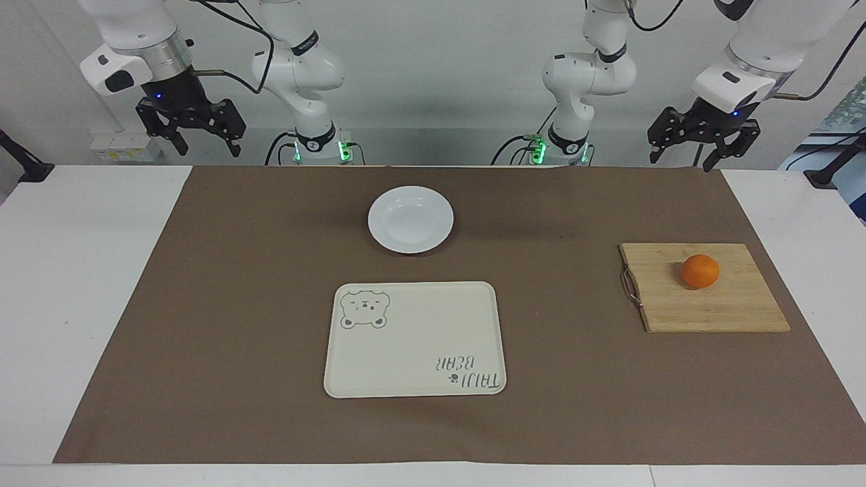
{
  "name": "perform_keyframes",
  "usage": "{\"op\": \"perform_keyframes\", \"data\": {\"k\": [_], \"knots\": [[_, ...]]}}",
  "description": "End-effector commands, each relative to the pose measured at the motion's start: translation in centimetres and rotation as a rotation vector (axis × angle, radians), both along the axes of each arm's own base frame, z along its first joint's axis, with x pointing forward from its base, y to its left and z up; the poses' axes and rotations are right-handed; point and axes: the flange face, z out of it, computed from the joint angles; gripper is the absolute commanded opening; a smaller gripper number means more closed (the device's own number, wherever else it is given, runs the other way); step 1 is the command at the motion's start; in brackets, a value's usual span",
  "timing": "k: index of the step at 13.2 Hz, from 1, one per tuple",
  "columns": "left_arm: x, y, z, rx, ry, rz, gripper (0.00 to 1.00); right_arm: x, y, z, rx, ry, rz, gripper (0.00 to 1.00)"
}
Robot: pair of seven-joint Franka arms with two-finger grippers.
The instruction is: Place orange and plate with both arms
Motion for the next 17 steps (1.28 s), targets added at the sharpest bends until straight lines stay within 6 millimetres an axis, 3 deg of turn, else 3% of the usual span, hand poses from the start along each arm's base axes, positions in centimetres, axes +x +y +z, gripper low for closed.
{"op": "perform_keyframes", "data": {"k": [1, 4, 5, 9, 11, 17], "knots": [[-0.1, 1.0, 0.8, -0.009, -0.024, 0.006, 1.00, -0.8, -0.6, 0.2, 0.029, 0.001, 0.001, 1.00], [0.8, 3.6, 0.6, -0.014, -0.055, 0.047, 1.00, -0.8, -0.2, 0.0, 0.019, 0.007, 0.008, 1.00], [1.3, 5.6, 0.0, -0.013, -0.070, 0.060, 1.00, -0.8, -0.1, 0.0, 0.014, 0.001, 0.007, 1.00], [3.6, 10.8, -4.3, -0.004, -0.108, 0.076, 1.00, -0.6, -0.1, -0.4, 0.014, 0.001, 0.012, 1.00], [5.0, 13.6, -7.4, 0.002, -0.120, 0.117, 1.00, -0.6, -0.1, -0.4, 0.014, 0.001, 0.013, 1.00], [6.5, 17.4, -19.5, 0.010, -0.097, 0.113, 1.00, -0.6, -0.2, -0.4, 0.014, 0.001, 0.013, 1.00]]}}
